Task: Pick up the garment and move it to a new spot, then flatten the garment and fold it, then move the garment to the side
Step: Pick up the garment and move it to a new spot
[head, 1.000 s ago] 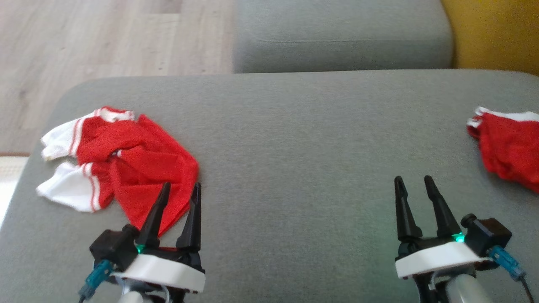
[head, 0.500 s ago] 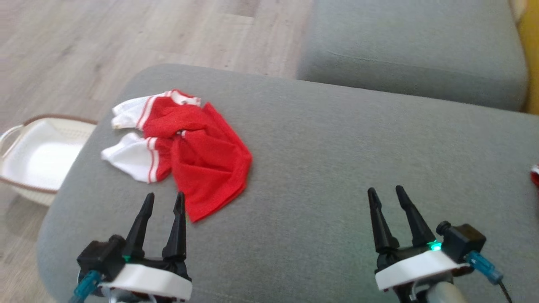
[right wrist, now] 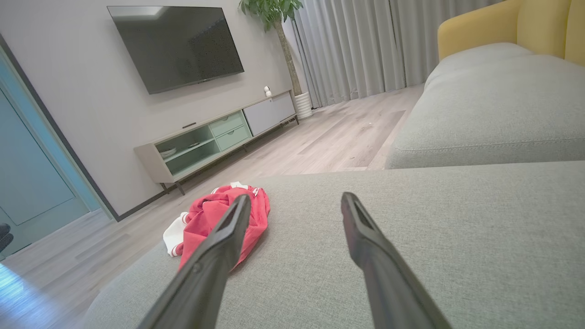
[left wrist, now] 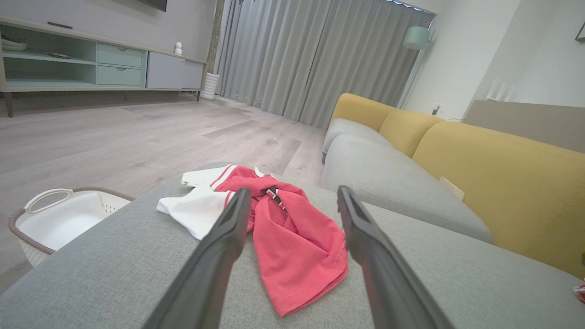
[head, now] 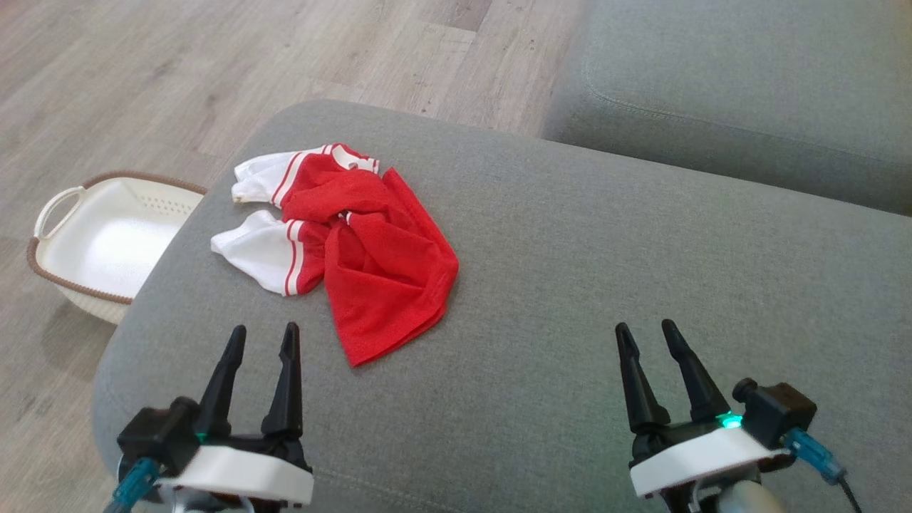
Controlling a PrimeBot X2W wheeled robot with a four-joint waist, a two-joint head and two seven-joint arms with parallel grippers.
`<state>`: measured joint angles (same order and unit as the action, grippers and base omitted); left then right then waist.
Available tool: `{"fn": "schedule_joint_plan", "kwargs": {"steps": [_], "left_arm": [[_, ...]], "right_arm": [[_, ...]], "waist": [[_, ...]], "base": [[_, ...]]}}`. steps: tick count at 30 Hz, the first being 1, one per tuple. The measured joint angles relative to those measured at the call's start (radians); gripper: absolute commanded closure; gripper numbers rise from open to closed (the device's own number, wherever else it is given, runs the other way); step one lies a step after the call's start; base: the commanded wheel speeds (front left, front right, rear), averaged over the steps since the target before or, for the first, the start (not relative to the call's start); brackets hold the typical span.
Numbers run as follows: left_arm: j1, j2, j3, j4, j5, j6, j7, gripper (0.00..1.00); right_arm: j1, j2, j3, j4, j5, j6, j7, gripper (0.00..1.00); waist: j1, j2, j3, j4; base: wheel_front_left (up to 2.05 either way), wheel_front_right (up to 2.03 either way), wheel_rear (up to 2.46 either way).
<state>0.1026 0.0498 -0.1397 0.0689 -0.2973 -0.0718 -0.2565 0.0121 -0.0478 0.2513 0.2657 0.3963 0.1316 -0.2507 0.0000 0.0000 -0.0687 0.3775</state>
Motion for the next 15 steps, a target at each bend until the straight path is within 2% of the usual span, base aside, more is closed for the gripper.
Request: {"fn": "schedule_joint_plan", "kwargs": {"steps": [10,15], "left_arm": [[-0.003,-0.001,0.046,0.001,0.006,0.000,0.000,0.00],[-0.038,-0.002,0.101,0.030,0.079,-0.014,0.000,0.00]], "right_arm": [[-0.004,0.000,0.004,-0.007,0.007,0.000,0.000,0.00],[-0.025,0.000,0.002,-0.016,-0.005,0.000,0.000,0.00]], "waist": [[0.0000,0.0000,0.029,-0.032],[0.0000,0.0000,0.078,-0.052]], "base": [[0.00,0.00,0.00],[0.00,0.00,0.00]]}}
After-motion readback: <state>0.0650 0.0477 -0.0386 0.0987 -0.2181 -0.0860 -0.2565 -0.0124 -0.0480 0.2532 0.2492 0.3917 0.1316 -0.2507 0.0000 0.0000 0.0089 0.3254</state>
